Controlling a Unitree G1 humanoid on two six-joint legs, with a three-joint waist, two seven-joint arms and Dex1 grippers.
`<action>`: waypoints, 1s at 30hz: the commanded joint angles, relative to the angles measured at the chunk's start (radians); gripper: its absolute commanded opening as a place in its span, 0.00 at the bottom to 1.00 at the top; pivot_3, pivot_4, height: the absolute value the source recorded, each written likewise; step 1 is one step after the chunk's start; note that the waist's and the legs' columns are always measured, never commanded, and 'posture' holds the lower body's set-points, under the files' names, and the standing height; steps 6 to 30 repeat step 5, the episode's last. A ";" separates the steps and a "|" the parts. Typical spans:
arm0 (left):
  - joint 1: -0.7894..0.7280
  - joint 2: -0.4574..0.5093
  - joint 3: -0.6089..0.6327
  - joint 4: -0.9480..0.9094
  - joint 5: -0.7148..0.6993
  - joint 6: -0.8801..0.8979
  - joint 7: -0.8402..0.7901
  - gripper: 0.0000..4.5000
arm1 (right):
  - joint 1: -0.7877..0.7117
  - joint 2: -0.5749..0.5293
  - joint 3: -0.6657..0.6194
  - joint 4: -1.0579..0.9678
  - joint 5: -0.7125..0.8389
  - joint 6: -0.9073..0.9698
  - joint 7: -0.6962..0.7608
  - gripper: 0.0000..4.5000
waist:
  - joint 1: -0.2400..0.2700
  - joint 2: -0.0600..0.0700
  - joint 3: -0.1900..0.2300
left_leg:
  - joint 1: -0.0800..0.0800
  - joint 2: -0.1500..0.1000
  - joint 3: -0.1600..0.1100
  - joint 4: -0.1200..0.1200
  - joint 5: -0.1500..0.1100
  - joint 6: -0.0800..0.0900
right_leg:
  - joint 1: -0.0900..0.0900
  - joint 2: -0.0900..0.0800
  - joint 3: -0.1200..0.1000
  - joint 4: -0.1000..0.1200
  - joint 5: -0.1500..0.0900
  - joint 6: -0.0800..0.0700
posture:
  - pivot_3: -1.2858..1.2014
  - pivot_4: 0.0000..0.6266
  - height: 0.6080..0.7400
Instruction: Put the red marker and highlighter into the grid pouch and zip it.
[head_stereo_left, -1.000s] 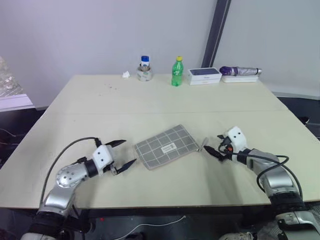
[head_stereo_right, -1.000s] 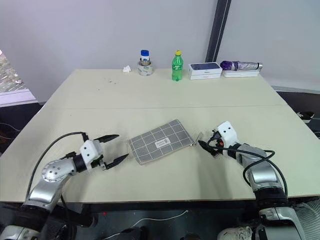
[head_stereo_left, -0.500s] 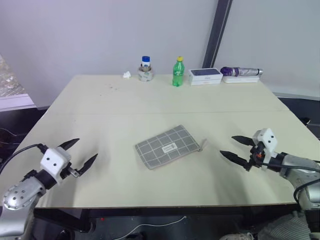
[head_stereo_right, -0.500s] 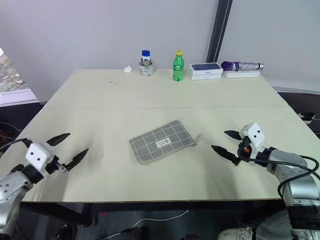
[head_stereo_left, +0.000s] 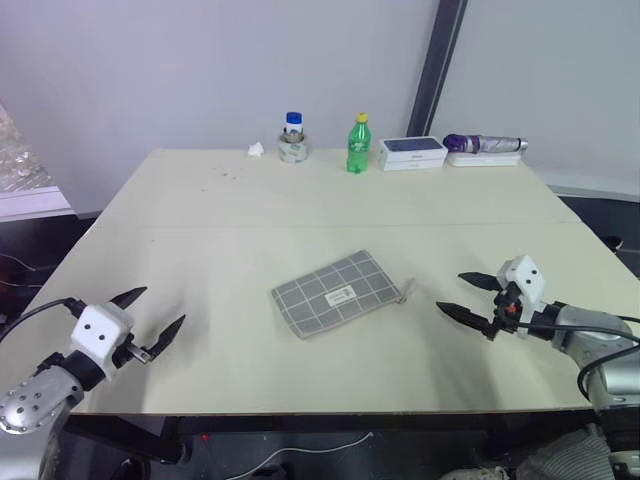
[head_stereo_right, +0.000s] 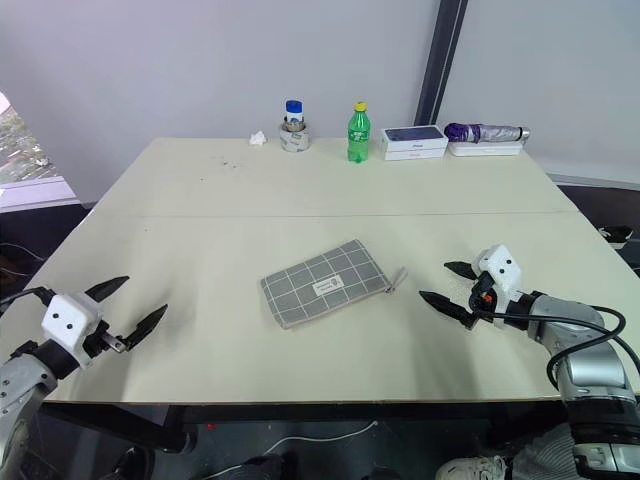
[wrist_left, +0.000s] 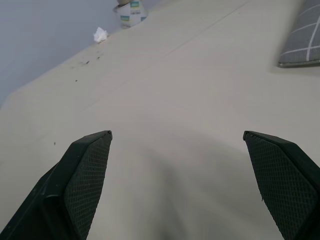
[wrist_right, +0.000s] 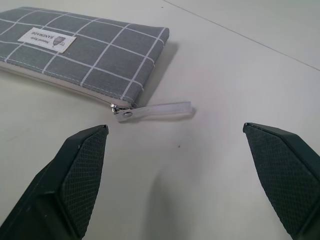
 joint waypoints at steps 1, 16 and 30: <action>-0.007 0.005 0.015 -0.012 0.000 -0.010 -0.002 0.99 | -0.007 -0.004 -0.008 -0.054 0.008 -0.001 -0.002 1.00 | -0.002 0.000 0.000 | 0.000 0.000 0.000 0.000 0.000 0.000 | 0.000 0.000 0.000 0.000 0.000 0.000 | 0.52 0.24 1.00; -0.023 0.008 0.011 0.000 -0.001 -0.008 -0.012 0.99 | 0.024 -0.005 -0.014 -0.086 0.013 0.010 -0.004 1.00 | -0.003 0.000 0.000 | 0.000 0.000 0.000 0.000 0.000 0.000 | 0.000 0.000 0.000 0.000 0.000 0.000 | 0.52 0.24 1.00; -0.023 0.008 0.011 0.000 -0.001 -0.008 -0.012 0.99 | 0.024 -0.005 -0.014 -0.086 0.013 0.010 -0.004 1.00 | -0.003 0.000 0.000 | 0.000 0.000 0.000 0.000 0.000 0.000 | 0.000 0.000 0.000 0.000 0.000 0.000 | 0.52 0.24 1.00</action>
